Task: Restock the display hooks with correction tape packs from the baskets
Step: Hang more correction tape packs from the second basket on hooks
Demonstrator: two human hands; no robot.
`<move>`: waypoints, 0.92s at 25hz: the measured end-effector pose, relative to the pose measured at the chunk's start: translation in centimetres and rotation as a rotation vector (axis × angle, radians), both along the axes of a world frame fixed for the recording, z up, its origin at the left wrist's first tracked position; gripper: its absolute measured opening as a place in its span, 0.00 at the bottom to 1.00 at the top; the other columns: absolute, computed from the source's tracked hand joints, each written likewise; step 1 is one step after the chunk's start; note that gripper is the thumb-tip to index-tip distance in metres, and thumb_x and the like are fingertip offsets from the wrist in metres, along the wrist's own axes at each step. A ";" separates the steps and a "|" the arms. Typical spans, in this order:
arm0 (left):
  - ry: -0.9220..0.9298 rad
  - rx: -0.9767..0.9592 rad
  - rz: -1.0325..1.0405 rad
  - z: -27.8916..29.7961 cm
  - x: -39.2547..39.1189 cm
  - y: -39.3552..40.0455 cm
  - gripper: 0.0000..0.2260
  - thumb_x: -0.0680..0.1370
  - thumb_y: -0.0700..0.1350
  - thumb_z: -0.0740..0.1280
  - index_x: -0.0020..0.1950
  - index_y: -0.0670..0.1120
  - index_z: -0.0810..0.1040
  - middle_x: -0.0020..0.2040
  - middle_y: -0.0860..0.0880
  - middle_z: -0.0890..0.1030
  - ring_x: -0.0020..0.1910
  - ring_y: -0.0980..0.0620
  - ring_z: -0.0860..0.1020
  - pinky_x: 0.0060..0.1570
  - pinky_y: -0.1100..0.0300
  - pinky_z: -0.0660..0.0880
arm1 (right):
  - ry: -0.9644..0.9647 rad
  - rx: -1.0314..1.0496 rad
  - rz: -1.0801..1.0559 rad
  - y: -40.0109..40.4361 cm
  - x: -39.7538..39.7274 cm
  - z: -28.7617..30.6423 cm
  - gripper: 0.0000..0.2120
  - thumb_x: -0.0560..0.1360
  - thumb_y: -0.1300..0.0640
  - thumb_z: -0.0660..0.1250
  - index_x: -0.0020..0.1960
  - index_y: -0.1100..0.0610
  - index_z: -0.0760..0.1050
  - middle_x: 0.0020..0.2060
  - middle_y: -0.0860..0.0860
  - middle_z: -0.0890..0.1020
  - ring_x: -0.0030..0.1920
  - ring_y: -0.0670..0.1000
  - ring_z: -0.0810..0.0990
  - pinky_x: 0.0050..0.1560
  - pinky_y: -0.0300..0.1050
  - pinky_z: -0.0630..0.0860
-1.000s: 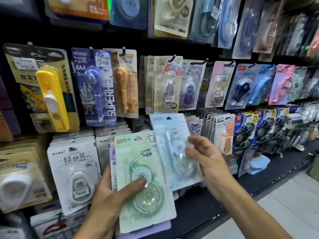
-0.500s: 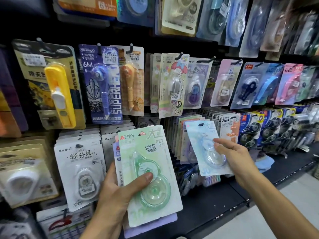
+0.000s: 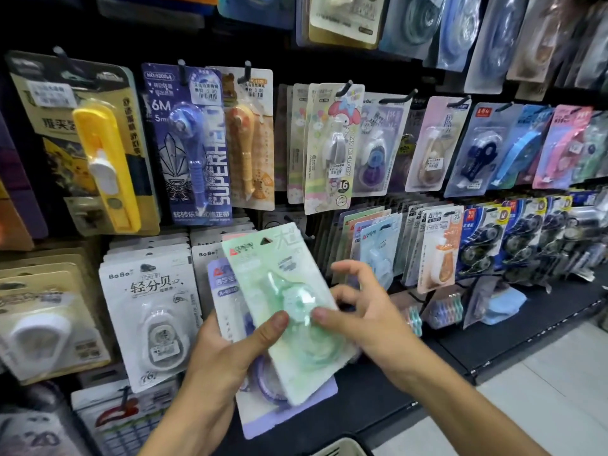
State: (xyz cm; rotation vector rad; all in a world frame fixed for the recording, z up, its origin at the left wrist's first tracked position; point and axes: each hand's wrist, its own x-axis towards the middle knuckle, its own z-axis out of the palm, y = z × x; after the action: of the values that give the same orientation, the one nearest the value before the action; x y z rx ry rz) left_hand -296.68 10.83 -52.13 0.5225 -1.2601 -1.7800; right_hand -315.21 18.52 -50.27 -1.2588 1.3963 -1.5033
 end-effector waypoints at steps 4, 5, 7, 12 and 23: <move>-0.028 -0.020 -0.003 0.1 0.5 0.1 0.29 0.53 0.53 0.86 0.53 0.53 0.86 0.54 0.45 0.87 0.52 0.43 0.86 0.45 0.54 0.84 | -0.189 -0.054 -0.208 1.8 -7.0 0.9 0.21 0.64 0.56 0.80 0.55 0.48 0.80 0.57 0.56 0.85 0.52 0.58 0.86 0.43 0.47 0.84; -0.029 -0.015 0.010 0.0 0.6 0.1 0.29 0.53 0.53 0.86 0.52 0.53 0.86 0.54 0.45 0.87 0.52 0.43 0.86 0.45 0.54 0.84 | -0.179 -0.040 -0.294 2.3 -8.7 0.7 0.19 0.65 0.58 0.77 0.56 0.49 0.81 0.58 0.56 0.85 0.51 0.55 0.87 0.42 0.46 0.84; -0.016 0.015 0.049 0.1 0.8 0.0 0.24 0.57 0.49 0.85 0.52 0.52 0.86 0.53 0.45 0.87 0.51 0.44 0.87 0.43 0.55 0.84 | -0.148 -0.010 -0.458 3.0 -11.1 -0.1 0.18 0.66 0.57 0.75 0.56 0.50 0.83 0.57 0.52 0.85 0.50 0.46 0.86 0.45 0.42 0.84; -0.035 0.035 0.133 0.0 0.3 0.1 0.23 0.57 0.49 0.82 0.51 0.52 0.86 0.51 0.47 0.88 0.48 0.45 0.87 0.41 0.55 0.83 | 0.005 0.104 -0.581 2.9 -12.0 -0.5 0.11 0.74 0.56 0.74 0.55 0.45 0.84 0.60 0.53 0.83 0.58 0.56 0.83 0.61 0.57 0.79; -0.072 -0.002 0.066 -0.1 -0.4 0.5 0.25 0.57 0.49 0.85 0.52 0.51 0.85 0.50 0.44 0.88 0.46 0.43 0.87 0.35 0.51 0.83 | 0.193 0.015 0.018 0.9 0.4 -0.2 0.23 0.65 0.50 0.82 0.47 0.48 0.69 0.44 0.47 0.82 0.41 0.48 0.81 0.39 0.44 0.77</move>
State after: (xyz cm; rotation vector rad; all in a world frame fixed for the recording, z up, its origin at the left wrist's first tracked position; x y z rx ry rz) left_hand -297.09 11.32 -52.19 0.6250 -1.2794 -1.7176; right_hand -314.85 19.45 -50.50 -1.4342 1.5121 -1.3857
